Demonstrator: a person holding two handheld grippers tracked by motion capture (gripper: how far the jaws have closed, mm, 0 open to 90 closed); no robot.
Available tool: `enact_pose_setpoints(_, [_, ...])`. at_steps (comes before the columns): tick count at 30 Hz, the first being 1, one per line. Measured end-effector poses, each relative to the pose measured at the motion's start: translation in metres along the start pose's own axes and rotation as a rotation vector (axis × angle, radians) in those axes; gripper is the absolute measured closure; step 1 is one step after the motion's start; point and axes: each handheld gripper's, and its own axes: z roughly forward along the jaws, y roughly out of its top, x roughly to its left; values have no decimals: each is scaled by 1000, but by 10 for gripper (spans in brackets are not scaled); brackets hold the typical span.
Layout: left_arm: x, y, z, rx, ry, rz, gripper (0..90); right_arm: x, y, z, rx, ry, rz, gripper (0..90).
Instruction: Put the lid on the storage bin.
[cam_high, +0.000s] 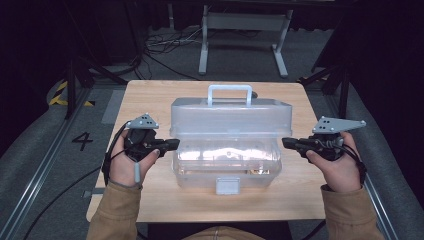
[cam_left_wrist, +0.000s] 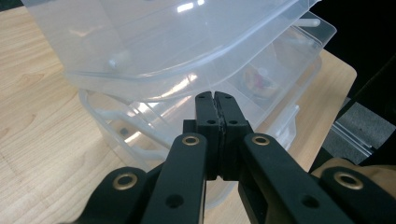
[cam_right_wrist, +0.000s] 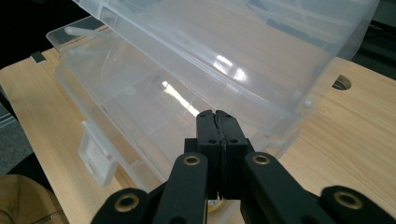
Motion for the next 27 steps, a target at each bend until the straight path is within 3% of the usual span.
enact_pose_setpoints(27, [-4,-1,1,163,9,21,898,6,-4,3,155,46,-36,900])
